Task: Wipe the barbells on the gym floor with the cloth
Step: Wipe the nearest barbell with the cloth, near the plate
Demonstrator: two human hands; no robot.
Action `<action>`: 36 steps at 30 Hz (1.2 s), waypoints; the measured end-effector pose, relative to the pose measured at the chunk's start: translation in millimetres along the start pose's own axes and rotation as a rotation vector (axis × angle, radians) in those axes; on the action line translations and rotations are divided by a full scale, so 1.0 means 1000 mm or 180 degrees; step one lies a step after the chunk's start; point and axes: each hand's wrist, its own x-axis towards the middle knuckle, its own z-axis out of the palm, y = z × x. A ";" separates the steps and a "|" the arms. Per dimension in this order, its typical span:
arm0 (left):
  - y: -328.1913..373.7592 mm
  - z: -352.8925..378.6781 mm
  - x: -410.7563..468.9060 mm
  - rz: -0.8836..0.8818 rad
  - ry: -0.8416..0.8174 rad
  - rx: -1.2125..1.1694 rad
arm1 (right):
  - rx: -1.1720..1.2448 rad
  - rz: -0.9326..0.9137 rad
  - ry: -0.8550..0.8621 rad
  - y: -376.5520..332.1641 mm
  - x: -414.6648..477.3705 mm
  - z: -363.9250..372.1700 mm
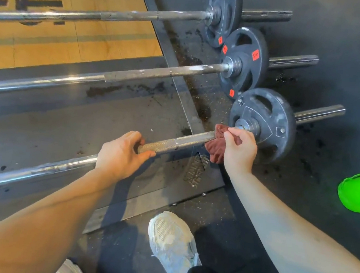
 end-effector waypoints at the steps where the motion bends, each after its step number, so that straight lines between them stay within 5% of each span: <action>1: 0.000 0.000 0.001 0.0006 -0.0005 -0.0033 | 0.0028 0.0028 0.0025 -0.001 -0.001 0.002; 7: 0.001 -0.006 0.018 -0.0572 -0.0487 -0.0329 | 0.0111 0.0113 0.0019 -0.003 -0.008 0.008; 11: -0.006 -0.022 0.046 -0.1150 -0.1699 -0.1716 | 0.0029 0.0145 -0.0062 -0.007 -0.005 0.005; 14: -0.008 -0.031 0.057 -0.1157 -0.2311 -0.1798 | -0.0159 0.0119 0.0174 -0.006 0.000 0.011; 19: -0.002 -0.027 0.049 -0.1138 -0.2003 -0.1659 | 0.0112 0.0362 0.0241 -0.022 -0.036 0.046; 25: -0.007 -0.014 0.035 -0.0705 -0.1010 -0.1144 | -0.0143 -0.0636 -0.0779 -0.033 -0.057 0.048; 32: -0.015 -0.008 0.022 -0.0240 -0.0644 -0.0777 | -0.0208 0.0582 0.0367 -0.023 -0.001 0.022; 36: -0.012 -0.007 0.025 -0.0309 -0.0634 -0.0777 | -0.0005 -0.0248 -0.0482 -0.046 -0.069 0.058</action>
